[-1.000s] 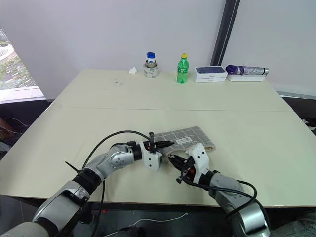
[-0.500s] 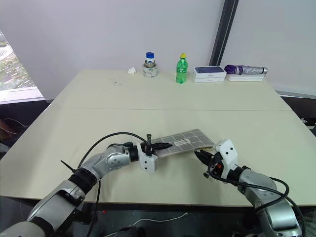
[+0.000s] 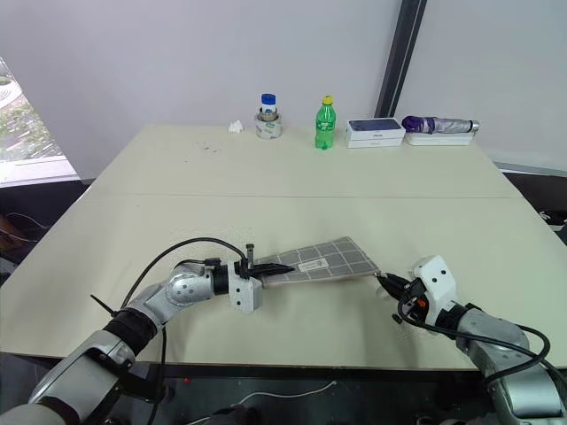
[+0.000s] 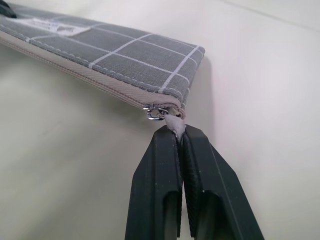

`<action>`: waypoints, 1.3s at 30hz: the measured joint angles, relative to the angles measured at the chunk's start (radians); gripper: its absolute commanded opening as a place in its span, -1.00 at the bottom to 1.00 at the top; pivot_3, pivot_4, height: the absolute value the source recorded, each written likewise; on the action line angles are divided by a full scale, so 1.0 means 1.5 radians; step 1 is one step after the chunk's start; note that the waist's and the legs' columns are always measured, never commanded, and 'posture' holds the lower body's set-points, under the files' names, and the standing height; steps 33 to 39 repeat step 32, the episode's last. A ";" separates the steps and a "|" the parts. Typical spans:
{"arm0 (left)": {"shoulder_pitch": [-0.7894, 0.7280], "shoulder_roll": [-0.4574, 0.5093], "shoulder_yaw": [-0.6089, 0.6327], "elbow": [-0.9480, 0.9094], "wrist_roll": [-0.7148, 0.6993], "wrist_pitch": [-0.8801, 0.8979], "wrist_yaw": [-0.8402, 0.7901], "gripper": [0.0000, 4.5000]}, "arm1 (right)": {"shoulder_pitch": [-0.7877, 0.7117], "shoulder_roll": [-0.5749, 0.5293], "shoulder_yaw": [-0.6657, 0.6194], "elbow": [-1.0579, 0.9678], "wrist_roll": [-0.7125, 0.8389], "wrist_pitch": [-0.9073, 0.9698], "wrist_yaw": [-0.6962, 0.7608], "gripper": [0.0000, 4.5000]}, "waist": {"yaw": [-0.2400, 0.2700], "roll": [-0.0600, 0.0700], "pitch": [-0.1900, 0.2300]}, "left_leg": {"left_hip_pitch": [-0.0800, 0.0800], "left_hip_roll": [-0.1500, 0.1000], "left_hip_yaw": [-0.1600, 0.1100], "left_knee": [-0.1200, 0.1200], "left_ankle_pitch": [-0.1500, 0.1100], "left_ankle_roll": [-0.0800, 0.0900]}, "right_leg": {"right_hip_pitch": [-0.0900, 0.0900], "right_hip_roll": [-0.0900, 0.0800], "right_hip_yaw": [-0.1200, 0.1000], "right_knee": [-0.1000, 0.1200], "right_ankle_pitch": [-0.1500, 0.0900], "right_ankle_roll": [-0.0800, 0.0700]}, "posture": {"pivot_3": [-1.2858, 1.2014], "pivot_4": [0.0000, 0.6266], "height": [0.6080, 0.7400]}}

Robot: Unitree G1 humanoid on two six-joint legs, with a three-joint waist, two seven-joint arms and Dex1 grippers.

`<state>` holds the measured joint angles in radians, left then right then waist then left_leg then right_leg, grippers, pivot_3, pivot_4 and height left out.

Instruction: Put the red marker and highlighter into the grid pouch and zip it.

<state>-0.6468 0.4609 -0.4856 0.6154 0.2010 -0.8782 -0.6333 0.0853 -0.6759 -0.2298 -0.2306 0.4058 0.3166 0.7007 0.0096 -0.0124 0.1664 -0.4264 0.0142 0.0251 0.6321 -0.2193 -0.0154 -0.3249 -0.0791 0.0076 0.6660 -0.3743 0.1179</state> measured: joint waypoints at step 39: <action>0.470 0.145 0.520 -0.373 -0.445 0.628 -0.075 0.97 | 0.008 -0.087 -0.134 0.119 0.032 -0.117 0.218 1.00 | -0.015 0.000 0.000 | 0.002 0.001 0.000 -0.001 0.000 0.000 | 0.001 -0.003 0.001 -0.001 0.000 -0.001 | 0.03 -0.52 1.00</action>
